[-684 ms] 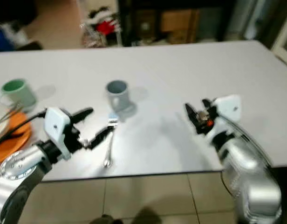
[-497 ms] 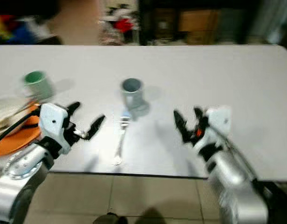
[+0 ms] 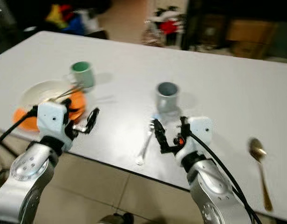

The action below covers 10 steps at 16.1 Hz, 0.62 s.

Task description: Setting the table

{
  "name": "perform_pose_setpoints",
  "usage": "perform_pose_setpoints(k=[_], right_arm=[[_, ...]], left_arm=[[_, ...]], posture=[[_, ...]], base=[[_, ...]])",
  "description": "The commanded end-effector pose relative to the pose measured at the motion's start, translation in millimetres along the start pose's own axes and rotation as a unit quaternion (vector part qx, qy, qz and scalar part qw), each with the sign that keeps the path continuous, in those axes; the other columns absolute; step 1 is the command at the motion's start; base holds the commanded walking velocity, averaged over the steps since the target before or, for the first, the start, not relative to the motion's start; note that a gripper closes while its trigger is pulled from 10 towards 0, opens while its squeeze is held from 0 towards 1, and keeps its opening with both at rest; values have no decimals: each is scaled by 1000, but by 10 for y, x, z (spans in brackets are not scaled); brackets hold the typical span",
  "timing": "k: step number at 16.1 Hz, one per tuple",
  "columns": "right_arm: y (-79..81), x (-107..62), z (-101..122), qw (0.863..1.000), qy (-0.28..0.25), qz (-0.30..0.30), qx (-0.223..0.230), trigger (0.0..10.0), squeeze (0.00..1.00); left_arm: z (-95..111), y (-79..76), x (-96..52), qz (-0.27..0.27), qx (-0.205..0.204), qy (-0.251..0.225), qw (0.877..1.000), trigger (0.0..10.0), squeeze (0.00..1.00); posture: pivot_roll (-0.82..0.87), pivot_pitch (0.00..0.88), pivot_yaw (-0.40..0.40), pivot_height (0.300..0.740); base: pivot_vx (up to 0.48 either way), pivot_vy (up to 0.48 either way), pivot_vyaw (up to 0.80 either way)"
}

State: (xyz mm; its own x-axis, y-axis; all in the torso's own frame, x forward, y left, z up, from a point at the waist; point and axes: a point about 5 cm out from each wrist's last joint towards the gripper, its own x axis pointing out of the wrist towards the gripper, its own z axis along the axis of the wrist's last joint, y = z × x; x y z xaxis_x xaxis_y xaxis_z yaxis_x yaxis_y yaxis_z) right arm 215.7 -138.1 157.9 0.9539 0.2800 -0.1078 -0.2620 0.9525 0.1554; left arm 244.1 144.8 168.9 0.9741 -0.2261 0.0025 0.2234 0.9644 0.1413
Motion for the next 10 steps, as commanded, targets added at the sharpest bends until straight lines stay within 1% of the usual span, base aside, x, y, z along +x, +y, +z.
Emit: perform_pose_setpoints(k=[1,2,4,5,7,10], right_arm=[[22,5,16,1000,3,8,-7,10000,1000],[13,20,9,1000,5,5,-8,10000,1000],[-15,4,7,1000,10,-1,4,10000,1000],[-28,-2,3,1000,17,3,-1,10000,1000],[-51,12,19,1000,16,10,-4,10000,1000],[-61,51,63,1000,5,10,0,10000,1000]], left_arm=[[-16,-19,10,-1,-1,4,1000,10000,0],[-40,-25,4,-2,-1,8,1000,10000,0],[-65,-31,-33,-1,-9,19,1000,10000,0],[-65,-30,-39,-1,-11,18,1000,10000,0],[-76,-17,-20,2,-10,19,1000,10000,0],[-33,-22,24,-8,-6,9,1000,10000,0]], posture=[[112,0,43,740],[111,0,43,740],[106,0,37,740],[105,0,35,740],[107,0,34,740],[106,0,35,740]], base=[[0,0,800],[0,0,800],[0,0,800],[0,0,800],[0,0,800],[0,0,800]])
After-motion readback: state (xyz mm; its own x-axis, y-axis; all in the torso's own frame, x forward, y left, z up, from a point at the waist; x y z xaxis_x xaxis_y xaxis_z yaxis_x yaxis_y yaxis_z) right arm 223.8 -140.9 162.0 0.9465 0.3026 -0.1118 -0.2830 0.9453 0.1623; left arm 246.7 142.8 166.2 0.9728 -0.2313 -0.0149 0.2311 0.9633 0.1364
